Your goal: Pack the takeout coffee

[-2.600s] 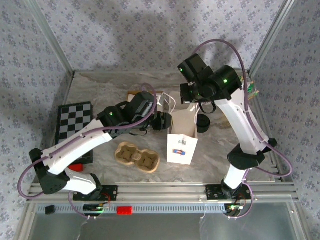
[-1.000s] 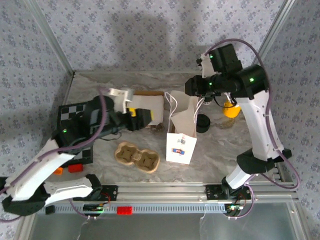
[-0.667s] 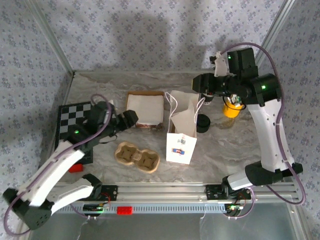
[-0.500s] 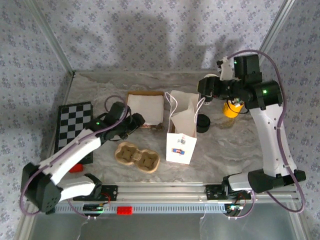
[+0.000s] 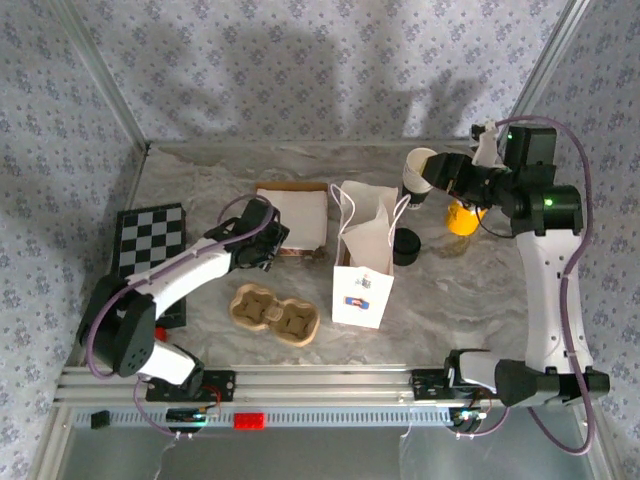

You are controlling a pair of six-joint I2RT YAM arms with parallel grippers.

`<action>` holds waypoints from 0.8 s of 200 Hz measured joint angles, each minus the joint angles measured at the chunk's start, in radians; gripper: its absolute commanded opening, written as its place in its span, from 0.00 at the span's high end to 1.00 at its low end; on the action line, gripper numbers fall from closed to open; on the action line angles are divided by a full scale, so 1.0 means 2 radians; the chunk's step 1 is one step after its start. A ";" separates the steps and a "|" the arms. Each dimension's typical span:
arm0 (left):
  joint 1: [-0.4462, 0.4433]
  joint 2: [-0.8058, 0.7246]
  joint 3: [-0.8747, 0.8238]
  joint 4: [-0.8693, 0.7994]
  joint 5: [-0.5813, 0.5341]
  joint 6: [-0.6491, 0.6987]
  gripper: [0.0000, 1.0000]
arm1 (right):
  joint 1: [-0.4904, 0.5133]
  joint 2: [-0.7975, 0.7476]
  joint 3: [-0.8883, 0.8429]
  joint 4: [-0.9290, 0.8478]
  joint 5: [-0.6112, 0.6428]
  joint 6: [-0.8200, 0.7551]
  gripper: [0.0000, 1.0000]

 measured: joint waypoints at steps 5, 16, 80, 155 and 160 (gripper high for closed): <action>0.000 0.006 0.000 0.002 -0.001 -0.006 0.38 | -0.003 -0.001 -0.002 0.002 -0.002 0.000 0.48; 0.000 0.016 0.000 0.006 -0.004 -0.015 0.41 | -0.008 -0.001 -0.006 0.006 -0.007 0.002 0.48; 0.005 0.062 0.015 0.009 -0.012 -0.030 0.67 | -0.019 -0.001 -0.014 0.022 -0.023 0.004 0.48; 0.009 0.074 0.054 0.001 -0.013 -0.009 0.88 | -0.020 -0.001 -0.020 0.028 -0.031 0.004 0.48; 0.009 0.074 0.055 0.001 -0.013 -0.009 0.88 | -0.020 -0.001 -0.021 0.028 -0.031 0.004 0.48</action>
